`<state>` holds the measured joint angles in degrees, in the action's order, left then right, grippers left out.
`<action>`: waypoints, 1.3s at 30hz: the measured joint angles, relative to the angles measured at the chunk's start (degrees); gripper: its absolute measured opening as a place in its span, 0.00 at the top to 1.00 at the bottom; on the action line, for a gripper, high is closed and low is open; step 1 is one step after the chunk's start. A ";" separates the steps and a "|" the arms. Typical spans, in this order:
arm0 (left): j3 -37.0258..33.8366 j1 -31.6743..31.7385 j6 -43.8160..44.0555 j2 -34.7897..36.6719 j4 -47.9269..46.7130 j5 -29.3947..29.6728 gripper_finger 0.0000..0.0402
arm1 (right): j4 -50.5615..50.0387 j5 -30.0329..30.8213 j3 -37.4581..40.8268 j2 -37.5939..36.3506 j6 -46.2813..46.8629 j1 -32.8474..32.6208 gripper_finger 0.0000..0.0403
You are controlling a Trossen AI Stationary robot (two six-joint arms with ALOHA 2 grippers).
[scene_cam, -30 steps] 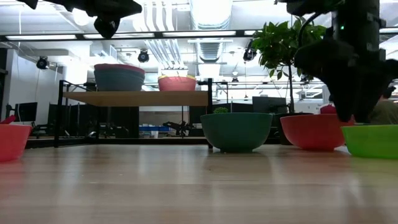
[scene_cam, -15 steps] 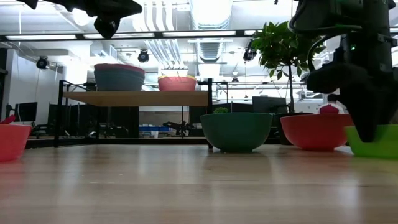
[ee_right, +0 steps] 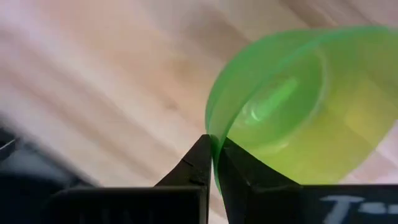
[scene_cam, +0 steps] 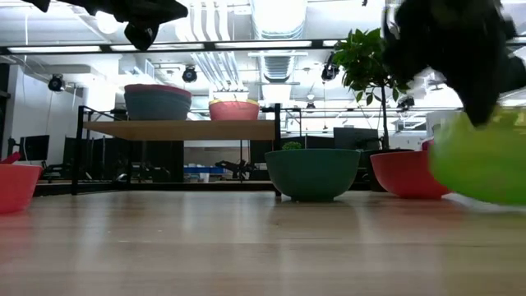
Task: Place and stack bowls onto a shelf
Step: Stack the green bowl on the yellow bowl on the shelf
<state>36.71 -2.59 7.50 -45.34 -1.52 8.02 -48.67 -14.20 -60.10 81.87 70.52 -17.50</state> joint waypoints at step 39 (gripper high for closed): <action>-5.65 0.00 -2.06 12.03 3.26 0.49 1.00 | 11.49 22.38 -39.53 12.70 -79.52 19.22 0.97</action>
<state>31.06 -2.59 5.44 -33.31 1.74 8.51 -37.18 8.19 -99.62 94.57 -9.00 1.72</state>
